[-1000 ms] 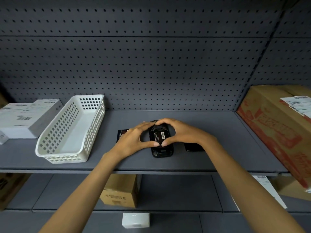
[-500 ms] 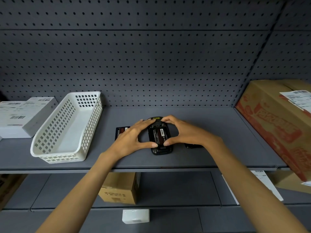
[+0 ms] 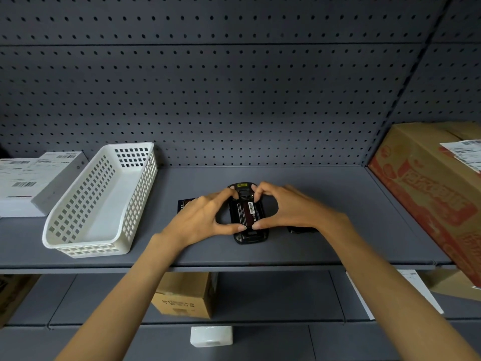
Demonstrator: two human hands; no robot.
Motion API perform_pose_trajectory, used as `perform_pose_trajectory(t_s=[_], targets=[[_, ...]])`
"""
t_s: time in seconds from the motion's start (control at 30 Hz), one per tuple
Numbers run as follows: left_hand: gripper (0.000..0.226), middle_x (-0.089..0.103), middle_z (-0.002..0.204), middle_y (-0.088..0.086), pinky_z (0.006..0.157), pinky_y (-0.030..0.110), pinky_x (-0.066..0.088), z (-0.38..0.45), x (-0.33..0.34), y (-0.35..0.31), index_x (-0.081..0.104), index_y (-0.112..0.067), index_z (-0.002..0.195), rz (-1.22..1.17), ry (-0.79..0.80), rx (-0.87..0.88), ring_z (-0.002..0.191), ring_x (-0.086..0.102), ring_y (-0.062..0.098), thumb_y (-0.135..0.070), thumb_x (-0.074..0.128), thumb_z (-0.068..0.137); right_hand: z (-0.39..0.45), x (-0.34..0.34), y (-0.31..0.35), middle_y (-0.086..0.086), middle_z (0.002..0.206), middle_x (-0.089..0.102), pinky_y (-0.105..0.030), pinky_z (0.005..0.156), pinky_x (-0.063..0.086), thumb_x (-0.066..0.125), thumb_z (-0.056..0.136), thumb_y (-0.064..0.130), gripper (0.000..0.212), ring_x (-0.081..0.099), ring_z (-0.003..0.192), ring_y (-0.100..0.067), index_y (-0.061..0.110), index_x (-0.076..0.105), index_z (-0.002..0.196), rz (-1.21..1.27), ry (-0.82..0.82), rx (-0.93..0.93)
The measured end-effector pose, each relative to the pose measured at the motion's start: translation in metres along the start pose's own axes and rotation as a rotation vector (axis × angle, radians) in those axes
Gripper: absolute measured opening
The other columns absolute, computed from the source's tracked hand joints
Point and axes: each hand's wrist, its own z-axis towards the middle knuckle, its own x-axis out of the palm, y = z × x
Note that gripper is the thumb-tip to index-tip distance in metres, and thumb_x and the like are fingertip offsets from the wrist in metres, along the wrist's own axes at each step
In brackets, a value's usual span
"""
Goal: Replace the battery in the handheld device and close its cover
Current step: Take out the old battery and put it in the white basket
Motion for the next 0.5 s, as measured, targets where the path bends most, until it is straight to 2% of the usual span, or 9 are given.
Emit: perform_pose_trajectory(t_s=[0.03,0.1,0.2,0.3,0.43,0.5], targets=[[0.078,0.063,0.126,0.0,0.073,0.028,0.049,0.0006,-0.0014,-0.0009,0.043,-0.023,0.134,0.029,-0.007,0.01,0.079,0.059,0.013,-0.069,0.063,0.074,-0.0002,-0.0003,0.0007,0.008,0.147,0.051,-0.039,0.098,0.049,0.08,0.072,0.052,0.048,0.05,0.128,-0.011,0.039,0.048,0.105,-0.004,0.0,-0.003],[0.077,0.066,0.117,0.0,0.068,0.029,0.047,0.0023,-0.0036,-0.0006,0.044,-0.023,0.13,0.063,-0.01,0.011,0.066,0.048,0.01,-0.072,0.06,0.072,-0.0013,-0.0013,0.0021,0.008,0.143,0.054,-0.041,0.097,0.051,0.08,0.072,0.052,0.047,0.054,0.123,-0.011,0.038,0.048,0.103,-0.011,-0.002,-0.01],[0.08,0.067,0.113,-0.001,0.069,0.033,0.051,0.0049,-0.0055,0.0002,0.044,-0.024,0.129,0.08,-0.001,0.015,0.066,0.049,0.011,-0.076,0.057,0.07,-0.0026,-0.0027,0.0033,0.008,0.13,0.061,-0.035,0.084,0.054,0.08,0.073,0.051,0.045,0.06,0.105,-0.006,0.036,0.049,0.102,-0.028,-0.007,-0.021],[0.08,0.068,0.108,-0.002,0.068,0.036,0.053,0.0058,-0.0057,0.0004,0.045,-0.023,0.126,0.09,-0.006,0.024,0.064,0.05,0.012,-0.078,0.053,0.068,-0.003,-0.0036,0.0037,0.011,0.122,0.063,-0.024,0.067,0.046,0.08,0.073,0.051,0.045,0.057,0.091,0.004,0.035,0.049,0.102,-0.052,-0.009,-0.032],[0.083,0.07,0.102,-0.001,0.066,0.037,0.053,0.0052,-0.004,0.0001,0.048,-0.022,0.126,0.105,-0.036,0.02,0.059,0.049,0.014,-0.08,0.05,0.067,-0.0031,-0.0023,0.0016,0.01,0.116,0.066,-0.026,0.067,0.05,0.078,0.072,0.055,0.044,0.06,0.088,-0.002,0.037,0.05,0.101,-0.098,-0.027,-0.048],[0.083,0.07,0.102,0.0,0.066,0.036,0.052,0.0051,-0.0029,-0.0001,0.049,-0.022,0.126,0.098,-0.046,0.022,0.06,0.054,0.017,-0.08,0.05,0.067,-0.0023,-0.0012,0.0002,0.008,0.113,0.067,-0.033,0.072,0.055,0.076,0.071,0.059,0.046,0.062,0.088,-0.007,0.039,0.049,0.101,-0.116,-0.029,-0.058]])
